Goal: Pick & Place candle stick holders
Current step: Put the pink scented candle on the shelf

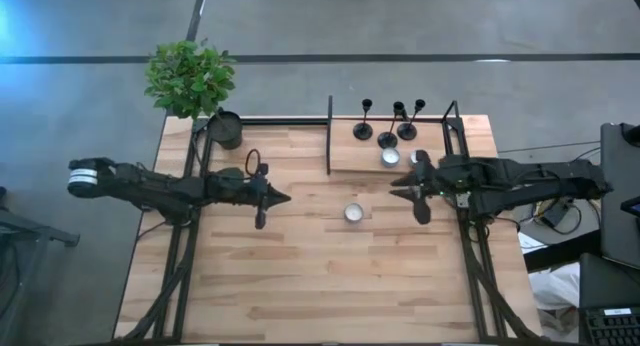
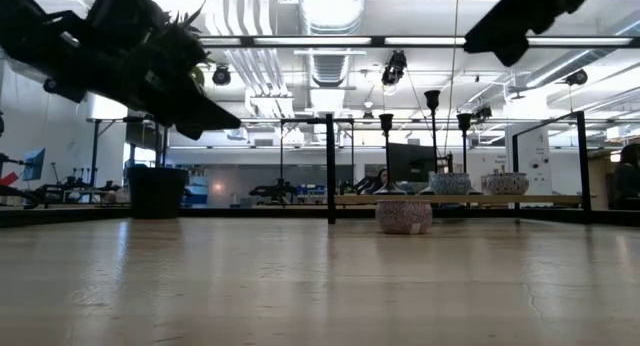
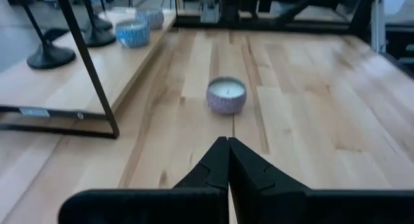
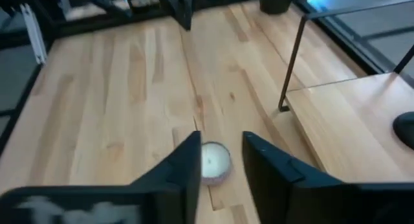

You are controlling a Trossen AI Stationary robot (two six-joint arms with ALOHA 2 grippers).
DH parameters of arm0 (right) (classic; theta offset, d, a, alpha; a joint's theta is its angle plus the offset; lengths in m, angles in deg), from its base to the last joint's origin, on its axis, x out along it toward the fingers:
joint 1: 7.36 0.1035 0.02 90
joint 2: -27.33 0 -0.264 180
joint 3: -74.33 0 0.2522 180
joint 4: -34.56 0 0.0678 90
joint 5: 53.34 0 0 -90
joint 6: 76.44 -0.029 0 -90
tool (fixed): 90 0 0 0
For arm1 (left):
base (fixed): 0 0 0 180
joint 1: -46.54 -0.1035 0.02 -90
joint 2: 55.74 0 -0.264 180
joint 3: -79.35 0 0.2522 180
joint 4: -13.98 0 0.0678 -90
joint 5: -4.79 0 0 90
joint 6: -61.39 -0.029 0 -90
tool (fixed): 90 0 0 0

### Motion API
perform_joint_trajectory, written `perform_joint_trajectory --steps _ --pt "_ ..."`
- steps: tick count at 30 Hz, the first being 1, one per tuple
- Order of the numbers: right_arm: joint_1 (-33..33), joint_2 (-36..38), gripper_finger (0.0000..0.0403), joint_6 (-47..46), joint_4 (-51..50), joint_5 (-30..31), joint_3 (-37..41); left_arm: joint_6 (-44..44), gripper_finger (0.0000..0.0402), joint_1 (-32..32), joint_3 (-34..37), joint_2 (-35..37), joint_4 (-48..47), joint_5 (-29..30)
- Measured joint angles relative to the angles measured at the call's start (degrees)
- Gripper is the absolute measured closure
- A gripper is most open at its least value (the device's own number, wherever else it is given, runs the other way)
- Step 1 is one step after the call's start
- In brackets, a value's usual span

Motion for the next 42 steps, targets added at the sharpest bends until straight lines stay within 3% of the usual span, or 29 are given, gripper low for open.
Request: perform_joint_trajectory --steps 8,18,23,31,42 --pt "0.0 -13.5 0.0194 -0.4 -0.9 -0.2 -3.8 -0.3 0.0397 -0.1 5.2 0.0 10.7 -0.2" --pt "0.0 -27.7 0.0117 0.2 -1.4 -1.6 -11.7 -0.1 0.0398 -0.5 11.1 0.0 19.5 -4.5" --pt "0.1 -35.7 0.011 2.1 -3.1 0.0 -17.8 -1.5 0.0398 -0.5 11.8 0.0 19.7 -6.3" --pt "0.0 -48.9 0.0121 4.0 -19.7 -0.8 -27.8 -3.4 0.039 -0.5 12.4 0.0 18.7 -5.2" --pt "-0.4 -57.9 0.0121 4.3 -19.8 -4.0 -33.8 -3.3 0.0389 -0.5 12.5 0.0 18.3 -4.6"
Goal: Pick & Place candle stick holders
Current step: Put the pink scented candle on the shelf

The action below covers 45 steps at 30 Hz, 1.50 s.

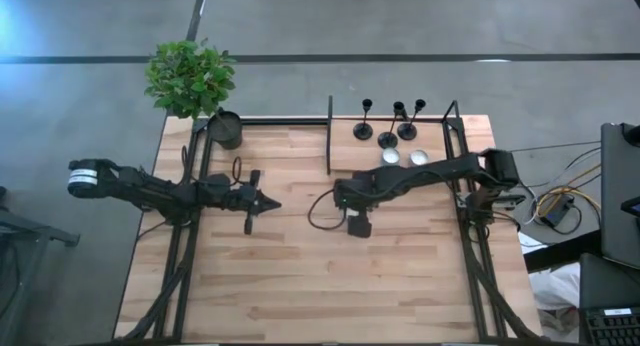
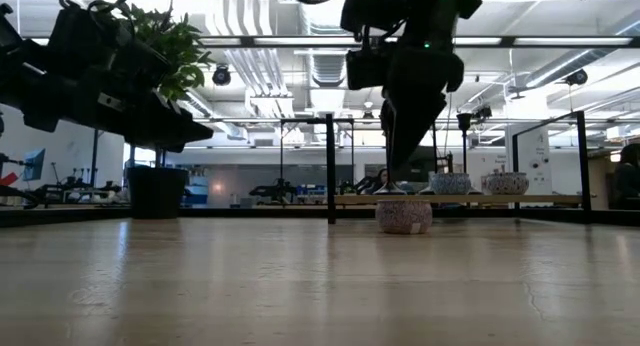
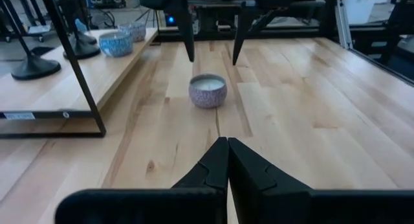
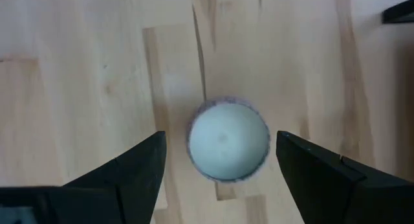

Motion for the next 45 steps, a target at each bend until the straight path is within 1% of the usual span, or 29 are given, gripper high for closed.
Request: perform_joint_trajectory --steps 3,5,10,13,22,38,45 --pt "-0.6 -0.8 0.0111 -1.9 -0.2 -0.9 -0.7 0.0 0.0388 0.0 0.0 0.0 -1.0 0.0" --pt "-1.2 -1.1 0.0097 -3.5 -0.6 -0.9 -1.1 0.1 0.0388 0.0 0.1 0.0 -1.5 0.0" --pt "-2.5 -1.2 0.0053 -2.8 -1.5 -0.9 -1.2 0.1 0.0387 0.0 0.1 0.0 -2.5 0.0" --pt "-2.6 -1.2 0.0036 -2.8 -1.5 -0.9 -0.9 0.2 0.0389 0.0 0.1 0.0 -2.8 0.0" --pt "-2.6 -2.7 0.0032 -1.5 -1.1 -1.1 -0.1 0.3 0.0391 0.0 0.1 0.0 -3.2 0.0" --pt "-2.6 -10.5 0.0032 -1.7 -0.8 -1.1 -0.1 0.3 0.0392 0.0 0.1 0.0 -4.4 0.0" --pt "-2.5 -11.8 0.0032 -1.8 -0.3 -3.6 -0.2 0.3 0.0392 0.0 0.1 0.0 -4.7 0.0"
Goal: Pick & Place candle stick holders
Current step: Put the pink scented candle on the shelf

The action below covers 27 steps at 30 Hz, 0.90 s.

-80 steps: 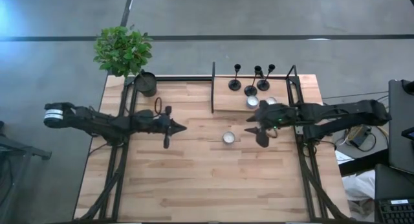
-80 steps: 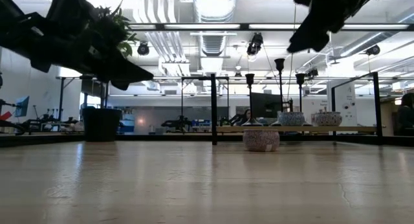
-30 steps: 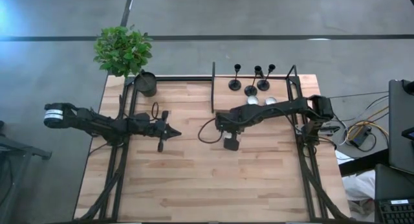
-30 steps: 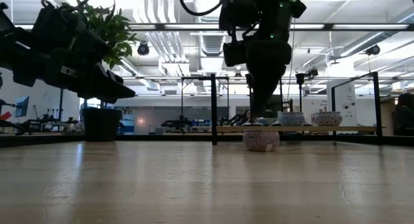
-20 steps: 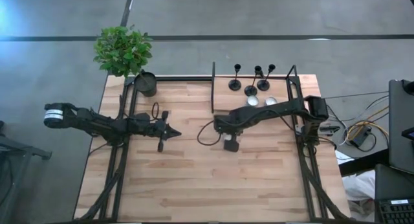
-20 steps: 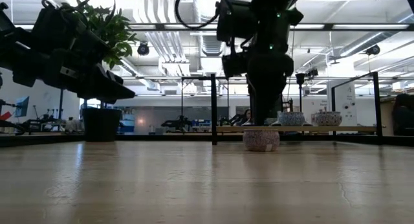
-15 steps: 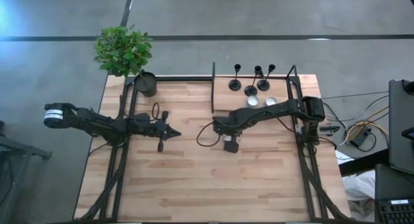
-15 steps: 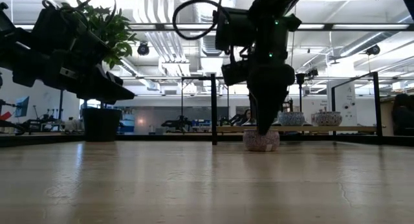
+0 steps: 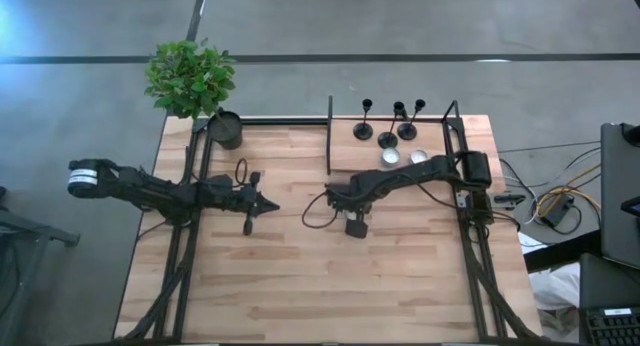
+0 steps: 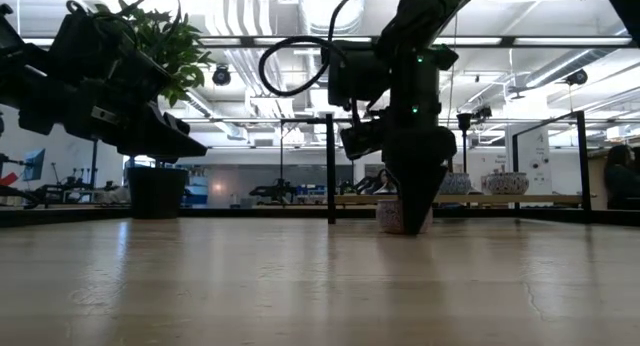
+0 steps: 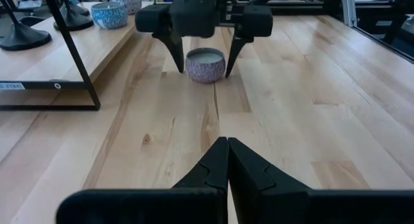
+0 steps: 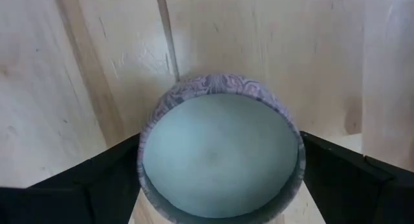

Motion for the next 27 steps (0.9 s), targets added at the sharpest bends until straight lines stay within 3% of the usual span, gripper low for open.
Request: perform_joint_trajectory --steps 16,25,27 --pt "0.2 0.9 0.0038 -2.5 3.1 0.5 0.1 0.0 0.0392 0.0 0.0 0.0 -1.2 0.0" --pt "0.0 0.9 0.0113 -7.7 3.1 0.5 0.1 0.0 0.0392 0.0 0.0 0.0 -1.2 0.0" --pt "0.0 0.9 0.0115 -8.6 3.1 0.5 0.1 0.0 0.0392 0.0 0.0 0.0 -1.3 0.0"
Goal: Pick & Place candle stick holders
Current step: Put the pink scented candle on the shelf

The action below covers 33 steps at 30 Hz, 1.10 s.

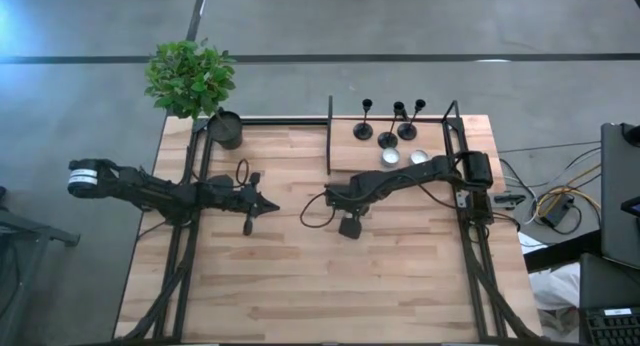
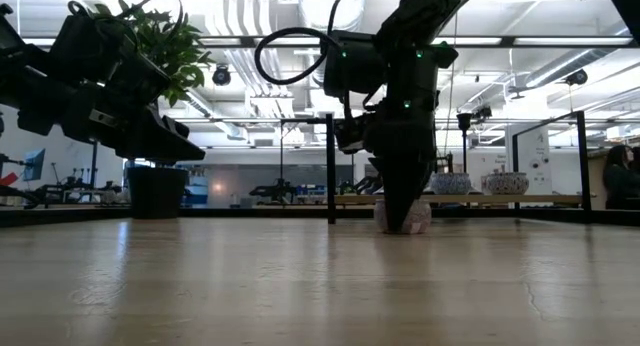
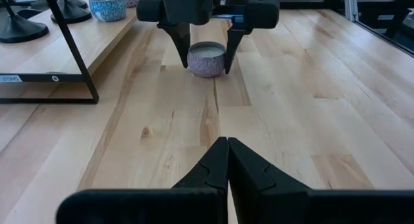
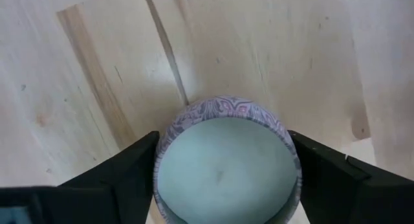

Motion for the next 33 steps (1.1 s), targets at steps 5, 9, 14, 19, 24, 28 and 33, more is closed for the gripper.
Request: perform_joint_trajectory --steps 5,9,14,19,24,28,33 --pt "0.0 0.0 0.0115 -2.1 0.0 -0.2 0.0 0.2 0.0392 0.0 0.0 0.0 0.0 0.0" --pt "0.0 0.3 0.0115 -4.3 0.0 -0.3 0.0 0.4 0.0392 0.0 0.0 0.0 0.0 0.0" --pt "-0.1 0.5 0.0113 -7.9 -1.0 -0.4 0.0 1.4 0.0392 0.0 0.0 0.0 -1.1 0.0" --pt "-0.3 0.7 0.0114 -10.2 -1.1 -0.4 -0.1 1.6 0.0392 0.0 0.0 0.0 -2.0 0.0" --pt "-0.6 1.5 0.0113 -10.9 -1.2 -0.4 -1.4 1.6 0.0392 0.0 0.0 0.0 -2.0 0.0" --pt "-1.5 2.7 0.0114 -10.9 -2.3 -0.4 -3.1 1.6 0.0392 0.0 0.0 0.0 -2.1 0.0" --pt "-3.7 5.1 0.0112 -10.8 -2.5 -0.3 -3.8 1.6 0.0392 0.0 0.0 0.0 -2.1 0.0"
